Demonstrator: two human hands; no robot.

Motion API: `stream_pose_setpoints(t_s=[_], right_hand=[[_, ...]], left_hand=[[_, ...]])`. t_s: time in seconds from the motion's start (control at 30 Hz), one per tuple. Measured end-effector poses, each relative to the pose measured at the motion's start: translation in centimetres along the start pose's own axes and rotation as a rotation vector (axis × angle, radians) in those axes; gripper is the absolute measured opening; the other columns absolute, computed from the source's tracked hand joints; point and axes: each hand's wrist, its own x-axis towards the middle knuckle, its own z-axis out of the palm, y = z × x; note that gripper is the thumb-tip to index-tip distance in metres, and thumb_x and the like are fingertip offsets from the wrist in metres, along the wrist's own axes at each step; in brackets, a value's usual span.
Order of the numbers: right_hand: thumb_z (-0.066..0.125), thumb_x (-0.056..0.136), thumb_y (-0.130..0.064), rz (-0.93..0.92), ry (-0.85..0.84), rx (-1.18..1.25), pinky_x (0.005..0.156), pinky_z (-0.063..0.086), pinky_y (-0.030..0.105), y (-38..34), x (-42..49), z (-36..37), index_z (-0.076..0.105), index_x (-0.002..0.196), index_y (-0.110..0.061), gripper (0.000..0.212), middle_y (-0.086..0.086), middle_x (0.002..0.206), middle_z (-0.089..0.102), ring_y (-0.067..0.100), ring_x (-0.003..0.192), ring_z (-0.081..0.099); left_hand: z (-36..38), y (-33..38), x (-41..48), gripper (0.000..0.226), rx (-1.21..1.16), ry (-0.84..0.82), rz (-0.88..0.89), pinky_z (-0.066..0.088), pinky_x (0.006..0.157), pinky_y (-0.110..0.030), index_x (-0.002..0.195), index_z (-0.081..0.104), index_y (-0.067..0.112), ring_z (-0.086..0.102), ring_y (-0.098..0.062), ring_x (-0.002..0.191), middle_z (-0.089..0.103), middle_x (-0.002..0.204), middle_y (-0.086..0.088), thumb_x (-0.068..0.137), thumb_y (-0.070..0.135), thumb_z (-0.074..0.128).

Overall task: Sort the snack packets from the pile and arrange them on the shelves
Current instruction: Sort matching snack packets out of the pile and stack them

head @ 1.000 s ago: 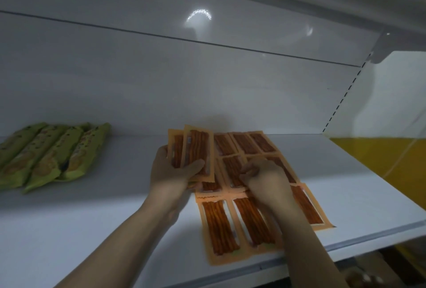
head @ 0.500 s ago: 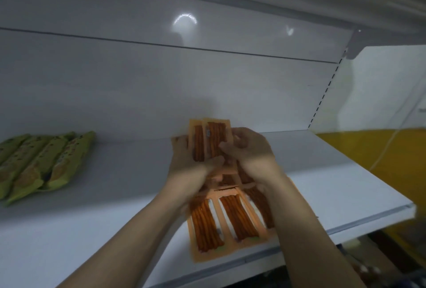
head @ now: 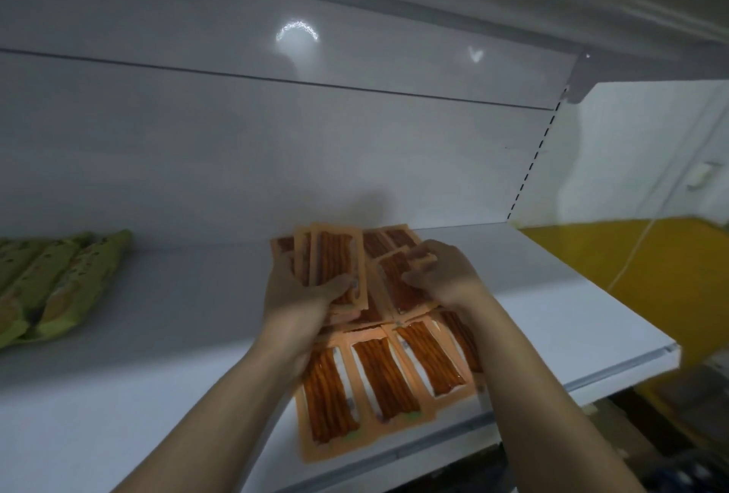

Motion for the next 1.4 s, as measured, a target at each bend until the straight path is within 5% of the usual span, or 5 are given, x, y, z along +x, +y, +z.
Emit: stream_pose_setpoints(t_s=[0.53,0.8,1.1,1.27,1.4], right_hand=[[0.065,0.091,-0.029,-0.056,0.056,-0.352,0.086,0.044,0.025,-0.1,-0.4,1.9,0.071,0.107,-0.028,0.017,0.002,0.118,0.064,0.020,0.115,0.056],[0.072,0.088,-0.029,-0.233,-0.066,0.312,0.066,0.052,0.018,-3.8,-3.8,0.6,0.067,0.095,-0.030,0.009,-0.005,0.087,0.073,0.006,0.077,0.068],[0.073,0.085,-0.007,-0.066,0.280,0.498,0.043,0.044,0.019,0.9,-2.4,-6.1,0.060,0.112,-0.018,0.032,0.005,0.064,0.068,0.007,0.047,0.061],[0.075,0.084,-0.007,-0.008,0.099,0.373,0.043,0.045,0.019,4.6,-0.7,-7.1,0.059,0.121,-0.018,0.042,0.011,0.069,0.067,0.013,0.052,0.061],[0.072,0.085,-0.001,0.037,-0.059,0.537,0.045,0.051,0.029,6.3,1.2,-6.3,0.061,0.117,-0.018,0.037,0.017,0.075,0.066,0.023,0.054,0.066]], left_hand=[[-0.4,-1.4,-0.3,0.042,0.120,0.039,0.098,0.060,0.072,-0.037,0.108,0.062,0.015,0.074,-0.021,0.084,0.076,0.094,-0.002,0.075,-0.005,0.078],[1.5,-1.6,-0.2,0.052,0.225,-0.021,0.158,0.058,0.075,-0.034,0.112,0.059,0.016,0.072,-0.013,0.090,0.074,0.101,0.003,0.069,0.009,0.086],[4.2,-0.4,0.6,0.018,0.329,-0.014,0.199,0.048,0.052,-0.011,0.103,0.060,0.009,0.064,0.006,0.062,0.067,0.091,-0.001,0.092,-0.004,0.056],[6.7,-1.0,0.6,0.009,0.427,0.036,0.143,0.054,0.088,-0.050,0.094,0.066,0.021,0.070,-0.019,0.091,0.072,0.096,0.000,0.086,0.016,0.066],[8.9,-2.2,-0.1,0.021,0.480,0.083,0.093,0.053,0.090,-0.050,0.101,0.066,0.020,0.069,-0.022,0.094,0.072,0.100,-0.002,0.081,0.024,0.073]])
